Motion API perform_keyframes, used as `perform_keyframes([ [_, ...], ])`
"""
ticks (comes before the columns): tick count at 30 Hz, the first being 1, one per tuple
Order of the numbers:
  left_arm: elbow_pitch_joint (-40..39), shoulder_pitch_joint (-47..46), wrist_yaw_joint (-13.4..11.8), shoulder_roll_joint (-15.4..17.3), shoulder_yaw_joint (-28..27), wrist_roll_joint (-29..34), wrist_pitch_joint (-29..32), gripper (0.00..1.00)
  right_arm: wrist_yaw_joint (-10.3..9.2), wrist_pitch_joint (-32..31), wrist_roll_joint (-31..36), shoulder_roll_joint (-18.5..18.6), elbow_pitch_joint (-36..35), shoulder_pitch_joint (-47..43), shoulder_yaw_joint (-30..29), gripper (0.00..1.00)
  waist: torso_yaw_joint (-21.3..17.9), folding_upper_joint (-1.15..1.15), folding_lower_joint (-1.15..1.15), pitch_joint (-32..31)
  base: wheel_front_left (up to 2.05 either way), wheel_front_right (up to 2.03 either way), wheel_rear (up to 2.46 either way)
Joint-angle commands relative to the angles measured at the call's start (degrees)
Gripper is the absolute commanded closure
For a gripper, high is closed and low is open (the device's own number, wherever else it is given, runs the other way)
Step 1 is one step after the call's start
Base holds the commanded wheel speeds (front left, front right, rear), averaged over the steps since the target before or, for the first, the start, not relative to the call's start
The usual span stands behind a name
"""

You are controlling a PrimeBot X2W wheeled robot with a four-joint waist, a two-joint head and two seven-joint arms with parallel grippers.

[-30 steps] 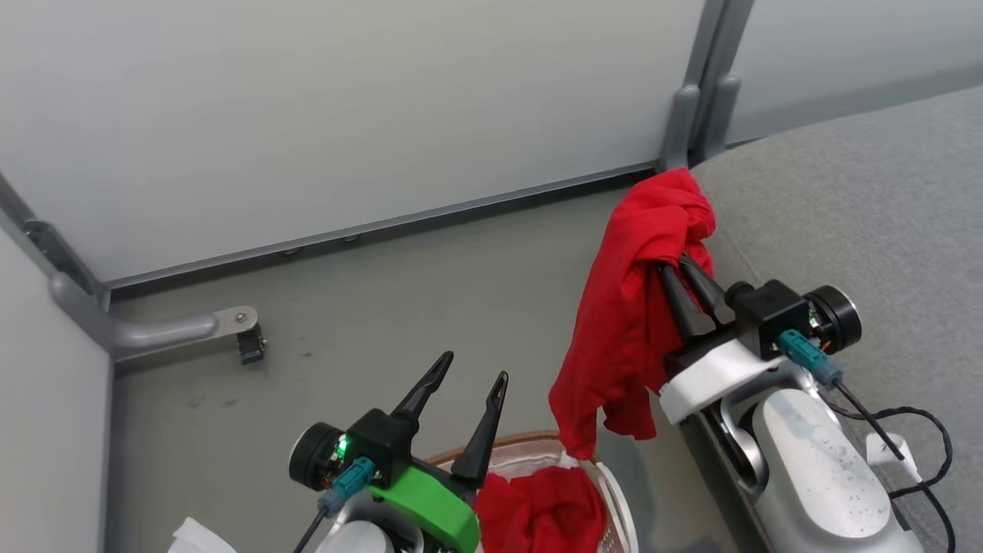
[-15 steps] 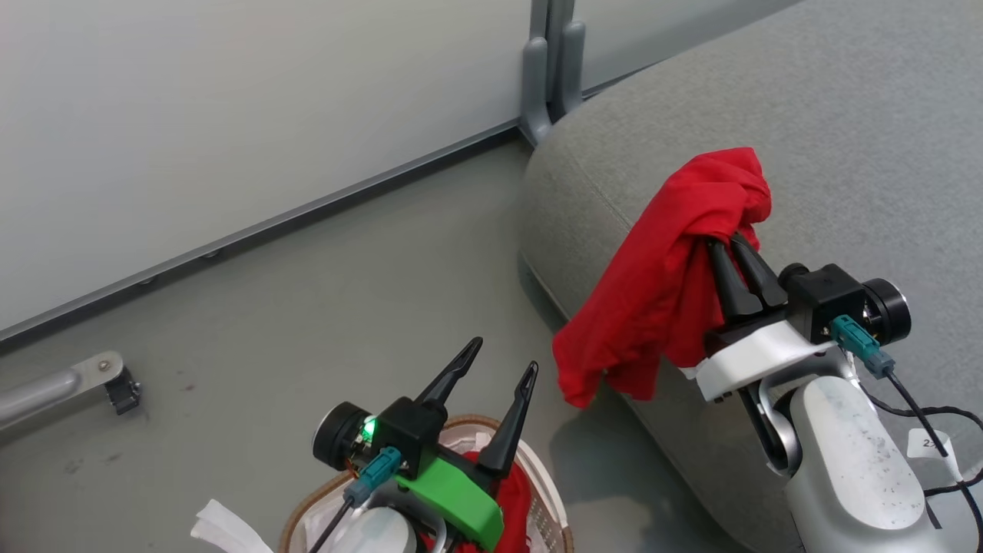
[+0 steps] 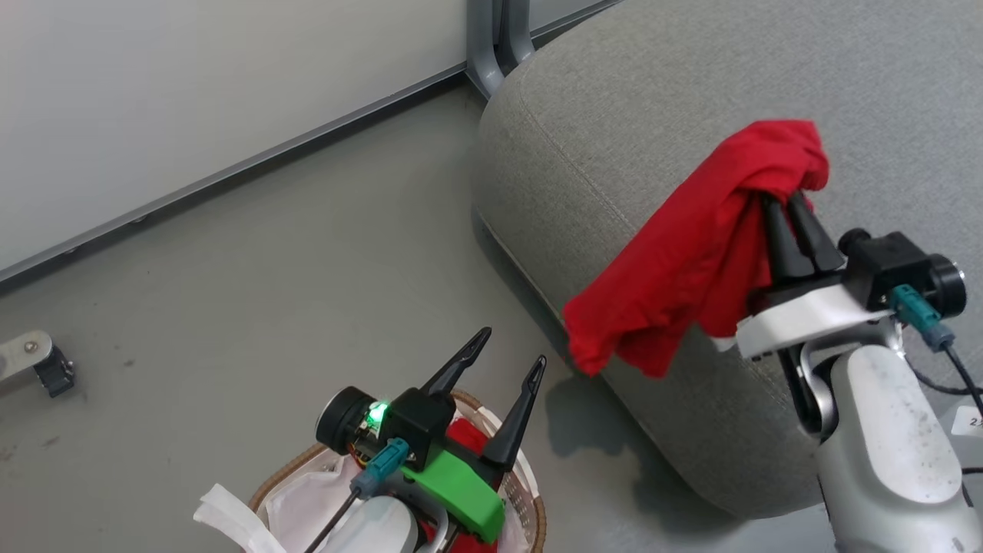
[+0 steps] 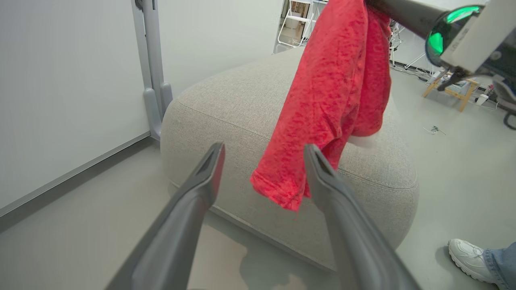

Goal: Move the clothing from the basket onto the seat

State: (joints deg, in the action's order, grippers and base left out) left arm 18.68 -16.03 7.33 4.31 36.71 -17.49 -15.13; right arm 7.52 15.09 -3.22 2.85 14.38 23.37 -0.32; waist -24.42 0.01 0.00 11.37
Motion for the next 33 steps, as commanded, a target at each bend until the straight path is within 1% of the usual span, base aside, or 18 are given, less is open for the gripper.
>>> perform_keyframes([
  [1,-0.16,-1.14,0.24,0.66,-0.12,0.38,-0.04,0.0,-0.06,0.12,1.05,0.09,-0.61,1.86,-0.83,1.0,1.25,-0.01,0.0,1.69,0.0,0.0,0.0],
  [3,-0.27,-1.67,0.24,0.98,-0.14,0.6,-0.04,0.0,-0.06,0.12,2.24,0.52,-1.04,4.26,-2.75,1.0,2.1,-0.01,0.0,3.12,0.0,0.0,0.0],
  [6,-0.3,-2.65,0.24,1.69,-0.21,1.25,-0.04,0.0,-0.06,0.12,3.75,2.66,-1.09,9.33,-5.83,1.0,3.43,-0.01,0.0,5.64,0.0,0.0,0.0],
  [9,-0.59,-4.11,0.24,1.98,0.58,1.92,-0.03,0.0,-0.06,0.12,4.46,5.76,-0.4,14.47,-9.51,1.0,5.2,-0.01,0.0,8.44,0.0,0.0,0.0],
  [11,-0.83,-5.93,0.24,2.35,1.48,2.69,-0.04,0.0,-0.06,0.12,4.01,8.65,-0.09,18.56,-13.14,1.0,7.17,-0.01,0.0,11.1,0.0,0.0,0.0],
  [13,-0.91,-7.13,0.23,2.52,1.44,2.9,-0.03,0.0,-0.06,0.12,4.51,11.01,0.55,21.88,-15.25,1.0,8.55,-0.01,0.0,13.41,0.0,0.0,0.0],
  [17,-1.52,-9.51,0.2,2.85,1.61,3.85,-0.03,0.0,-0.06,0.12,3.29,13.76,2.06,27.64,-19.16,1.0,10.35,-0.01,0.0,17.97,0.0,0.0,0.0],
  [19,-1.69,-10.95,0.2,3.07,2.2,4.48,-0.03,0.0,-0.06,0.12,2.89,15.57,3.89,31.03,-20.97,1.0,11.27,-0.01,0.0,20.83,0.0,0.0,0.0],
  [25,-2.13,-14.96,0.2,2.92,3.22,5.57,-0.04,0.0,-0.06,0.12,1.53,16.66,13.03,38.49,-23.59,1.0,13.0,-0.01,0.0,27.44,0.0,0.0,0.0],
  [27,-2.24,-16.24,0.2,2.5,3.76,5.74,-0.03,0.0,-0.06,0.12,2.4,17.01,16.16,39.94,-24.35,1.0,13.76,-0.01,0.0,29.24,0.0,0.0,0.0],
  [33,-2.77,-18.64,0.2,1.69,3.51,6.12,-0.03,0.0,-0.06,0.12,5.43,16.31,23.3,41.58,-24.93,1.0,15.13,-0.01,0.0,33.09,0.0,0.0,0.0],
])
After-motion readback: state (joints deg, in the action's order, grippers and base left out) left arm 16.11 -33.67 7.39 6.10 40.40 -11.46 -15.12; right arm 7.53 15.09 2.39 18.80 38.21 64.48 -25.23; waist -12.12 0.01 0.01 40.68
